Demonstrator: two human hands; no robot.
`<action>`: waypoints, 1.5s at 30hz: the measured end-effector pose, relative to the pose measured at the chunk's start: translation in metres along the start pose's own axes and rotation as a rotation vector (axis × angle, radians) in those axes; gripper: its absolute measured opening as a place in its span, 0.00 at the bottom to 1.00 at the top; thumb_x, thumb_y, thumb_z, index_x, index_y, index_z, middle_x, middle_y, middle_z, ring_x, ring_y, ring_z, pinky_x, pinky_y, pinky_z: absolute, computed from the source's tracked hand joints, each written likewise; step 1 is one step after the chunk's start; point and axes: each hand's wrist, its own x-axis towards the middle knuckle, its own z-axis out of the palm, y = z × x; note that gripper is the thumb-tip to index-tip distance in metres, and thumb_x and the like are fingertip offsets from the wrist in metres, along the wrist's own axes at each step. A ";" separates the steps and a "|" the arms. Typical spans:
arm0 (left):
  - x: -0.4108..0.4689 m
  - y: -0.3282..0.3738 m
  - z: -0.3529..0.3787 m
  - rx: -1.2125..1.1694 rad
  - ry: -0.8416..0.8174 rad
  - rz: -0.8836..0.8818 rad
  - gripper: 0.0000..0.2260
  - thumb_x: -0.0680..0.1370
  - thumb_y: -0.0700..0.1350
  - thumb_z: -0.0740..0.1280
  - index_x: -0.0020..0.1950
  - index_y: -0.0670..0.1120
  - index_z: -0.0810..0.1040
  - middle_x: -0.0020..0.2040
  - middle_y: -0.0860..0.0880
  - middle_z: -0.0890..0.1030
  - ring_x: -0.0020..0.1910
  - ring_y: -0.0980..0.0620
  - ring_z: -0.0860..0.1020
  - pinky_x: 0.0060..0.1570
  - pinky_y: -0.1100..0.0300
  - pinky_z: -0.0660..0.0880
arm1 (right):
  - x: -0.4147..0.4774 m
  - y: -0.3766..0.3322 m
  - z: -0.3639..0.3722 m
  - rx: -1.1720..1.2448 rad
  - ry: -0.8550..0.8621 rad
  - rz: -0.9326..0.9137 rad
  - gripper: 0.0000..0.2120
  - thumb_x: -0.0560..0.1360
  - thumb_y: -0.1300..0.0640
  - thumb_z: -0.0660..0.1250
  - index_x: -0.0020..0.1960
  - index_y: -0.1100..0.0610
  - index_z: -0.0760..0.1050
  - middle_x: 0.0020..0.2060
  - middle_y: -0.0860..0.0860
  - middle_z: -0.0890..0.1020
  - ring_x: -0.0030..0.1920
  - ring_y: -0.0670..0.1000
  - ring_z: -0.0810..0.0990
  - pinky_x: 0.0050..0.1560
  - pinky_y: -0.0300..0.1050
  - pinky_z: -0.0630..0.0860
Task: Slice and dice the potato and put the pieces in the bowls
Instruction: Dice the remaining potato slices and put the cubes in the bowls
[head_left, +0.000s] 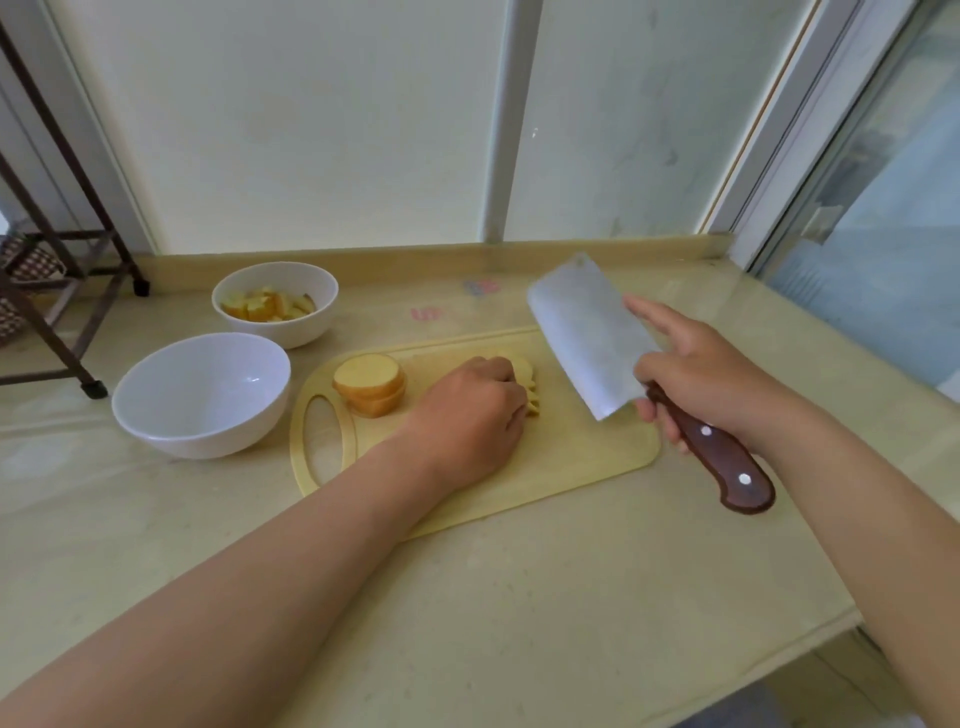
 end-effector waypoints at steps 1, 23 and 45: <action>0.000 0.000 -0.001 -0.003 -0.011 -0.009 0.08 0.76 0.41 0.66 0.38 0.41 0.80 0.39 0.44 0.77 0.39 0.43 0.75 0.39 0.51 0.76 | -0.003 0.010 -0.002 0.029 0.006 0.035 0.37 0.78 0.66 0.57 0.79 0.33 0.61 0.29 0.58 0.80 0.23 0.54 0.73 0.26 0.47 0.75; 0.012 -0.004 -0.014 -0.098 -0.275 -0.273 0.27 0.78 0.53 0.65 0.75 0.48 0.63 0.70 0.50 0.71 0.69 0.48 0.69 0.69 0.53 0.64 | -0.006 0.028 0.018 0.169 -0.196 0.085 0.36 0.80 0.67 0.57 0.79 0.34 0.61 0.31 0.58 0.78 0.23 0.53 0.73 0.23 0.44 0.73; 0.013 0.035 -0.020 0.174 -0.254 -0.314 0.19 0.76 0.63 0.62 0.46 0.47 0.69 0.43 0.50 0.73 0.43 0.49 0.72 0.38 0.55 0.68 | 0.017 0.002 -0.014 -0.081 -0.415 -0.001 0.38 0.81 0.68 0.58 0.79 0.30 0.60 0.30 0.59 0.80 0.21 0.54 0.73 0.23 0.44 0.75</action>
